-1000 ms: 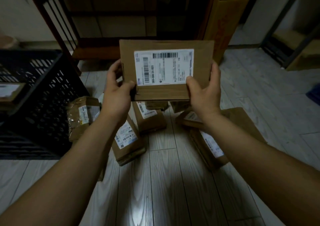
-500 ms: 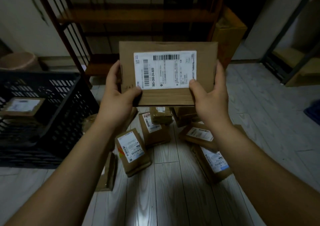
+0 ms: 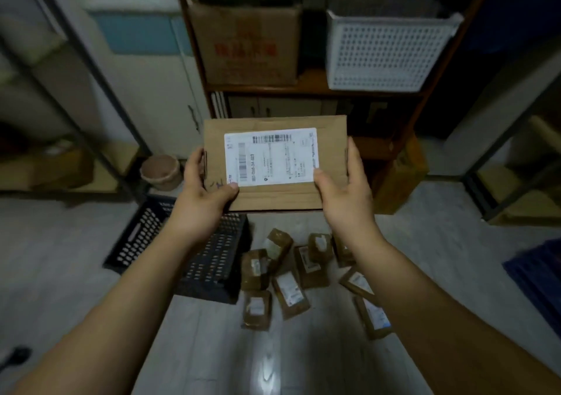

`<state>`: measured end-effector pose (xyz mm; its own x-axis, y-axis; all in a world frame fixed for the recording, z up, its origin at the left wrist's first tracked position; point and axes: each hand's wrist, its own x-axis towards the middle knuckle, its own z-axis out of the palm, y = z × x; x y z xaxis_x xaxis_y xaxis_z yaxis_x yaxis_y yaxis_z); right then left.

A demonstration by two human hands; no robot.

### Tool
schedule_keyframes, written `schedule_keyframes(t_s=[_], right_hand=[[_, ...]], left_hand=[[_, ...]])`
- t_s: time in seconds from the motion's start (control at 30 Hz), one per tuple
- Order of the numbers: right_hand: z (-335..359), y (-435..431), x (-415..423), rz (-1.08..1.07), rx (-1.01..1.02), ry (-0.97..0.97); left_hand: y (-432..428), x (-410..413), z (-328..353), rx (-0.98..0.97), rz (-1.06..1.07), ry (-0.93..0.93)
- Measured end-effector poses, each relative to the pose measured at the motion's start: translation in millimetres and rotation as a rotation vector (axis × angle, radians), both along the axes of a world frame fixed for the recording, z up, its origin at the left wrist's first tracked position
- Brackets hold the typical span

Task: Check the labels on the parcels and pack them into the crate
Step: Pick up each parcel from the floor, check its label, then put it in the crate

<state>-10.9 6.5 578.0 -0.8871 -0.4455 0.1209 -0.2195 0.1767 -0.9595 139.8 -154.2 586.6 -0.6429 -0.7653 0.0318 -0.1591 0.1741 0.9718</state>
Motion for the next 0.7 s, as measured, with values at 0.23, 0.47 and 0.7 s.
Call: schedule_keyframes(t_s=[0.23, 0.47, 0.7], right_hand=[[101, -54, 69, 0.094, -0.02, 0.015], [111, -106, 74, 0.145, -0.068, -0.019], [104, -177, 43, 0.113, -0.128, -0.05]], left_hand=[[-47, 89, 116, -0.066, 0.005, -0.012], [-93, 97, 138, 0.023, -0.02, -0.044], [-169, 66, 140, -0.038, -0.01, -0.124]])
